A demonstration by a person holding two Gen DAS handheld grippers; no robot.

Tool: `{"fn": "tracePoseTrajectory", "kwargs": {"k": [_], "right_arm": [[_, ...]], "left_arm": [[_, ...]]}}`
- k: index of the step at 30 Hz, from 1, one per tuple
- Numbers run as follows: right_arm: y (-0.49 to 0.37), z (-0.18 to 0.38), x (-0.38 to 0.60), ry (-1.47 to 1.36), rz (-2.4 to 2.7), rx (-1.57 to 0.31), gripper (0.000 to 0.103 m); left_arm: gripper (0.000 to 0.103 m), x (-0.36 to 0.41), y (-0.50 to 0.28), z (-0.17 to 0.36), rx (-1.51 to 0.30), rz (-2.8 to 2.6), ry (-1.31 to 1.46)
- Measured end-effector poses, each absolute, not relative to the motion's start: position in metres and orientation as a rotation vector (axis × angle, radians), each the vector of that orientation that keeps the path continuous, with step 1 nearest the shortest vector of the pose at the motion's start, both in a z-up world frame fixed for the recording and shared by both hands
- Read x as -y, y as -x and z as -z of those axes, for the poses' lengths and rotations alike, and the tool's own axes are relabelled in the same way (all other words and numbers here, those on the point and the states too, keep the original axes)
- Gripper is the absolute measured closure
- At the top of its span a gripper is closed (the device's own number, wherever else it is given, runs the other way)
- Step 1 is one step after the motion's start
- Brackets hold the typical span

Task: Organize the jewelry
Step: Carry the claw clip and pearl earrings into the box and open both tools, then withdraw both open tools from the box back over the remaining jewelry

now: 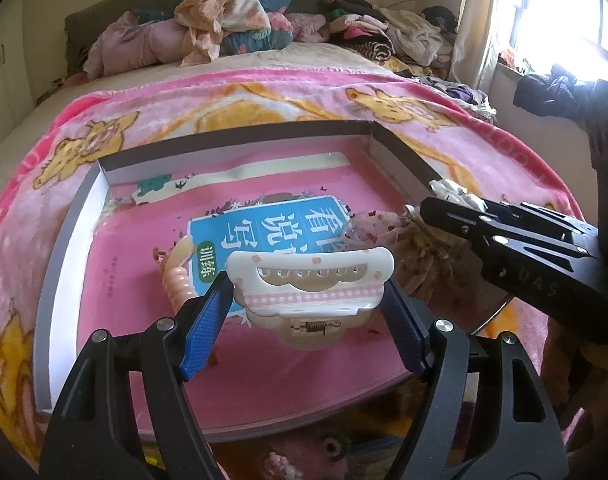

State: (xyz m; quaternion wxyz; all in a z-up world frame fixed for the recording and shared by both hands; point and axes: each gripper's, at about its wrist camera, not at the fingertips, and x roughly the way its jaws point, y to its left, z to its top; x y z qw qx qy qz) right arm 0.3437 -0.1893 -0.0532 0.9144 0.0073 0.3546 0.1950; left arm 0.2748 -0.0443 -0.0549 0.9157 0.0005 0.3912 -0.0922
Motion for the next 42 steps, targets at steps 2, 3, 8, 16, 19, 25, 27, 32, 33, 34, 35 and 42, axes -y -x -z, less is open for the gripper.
{"fn": "tracePoseTrajectory", "kwargs": {"k": [2, 3, 8, 16, 19, 25, 27, 32, 33, 34, 35, 42], "right_arm": [[-0.344, 0.053, 0.19, -0.019, -0.404, -0.729, 0.071], [-0.344, 0.053, 0.19, -0.019, -0.405, -0.728, 0.071], [-0.343, 0.053, 0.192, -0.031, -0.407, -0.726, 0.068], [-0.334, 0.045, 0.198, -0.054, -0.409, -0.689, 0.054], [-0.328, 0.041, 0.199, -0.045, -0.403, -0.667, 0.048], [-0.316, 0.034, 0.207, -0.04, -0.369, -0.624, 0.035], [-0.312, 0.032, 0.211, -0.045, -0.357, -0.611, 0.031], [-0.303, 0.027, 0.218, -0.056, -0.329, -0.583, 0.024], [-0.301, 0.026, 0.22, -0.058, -0.325, -0.577, 0.022], [-0.299, 0.024, 0.221, -0.06, -0.322, -0.572, 0.021], [-0.296, 0.023, 0.223, -0.063, -0.316, -0.563, 0.018], [-0.281, 0.015, 0.228, -0.072, -0.297, -0.534, 0.01]], "left_arm": [[0.038, 0.044, -0.274, 0.057, -0.806, 0.188, 0.0], [0.038, 0.043, -0.275, 0.057, -0.808, 0.187, 0.001], [0.038, 0.043, -0.274, 0.062, -0.814, 0.185, 0.01], [0.038, 0.041, -0.275, 0.062, -0.818, 0.183, 0.022], [0.038, 0.04, -0.273, 0.063, -0.817, 0.18, 0.026], [0.032, 0.036, -0.269, 0.058, -0.8, 0.164, 0.034], [0.029, 0.036, -0.268, 0.056, -0.794, 0.159, 0.033], [0.02, 0.034, -0.261, 0.05, -0.779, 0.146, 0.042], [0.017, 0.034, -0.259, 0.048, -0.772, 0.143, 0.042], [0.016, 0.034, -0.257, 0.047, -0.768, 0.142, 0.044], [0.013, 0.033, -0.255, 0.045, -0.763, 0.14, 0.05], [0.012, 0.026, -0.24, 0.034, -0.731, 0.131, 0.089]]}}
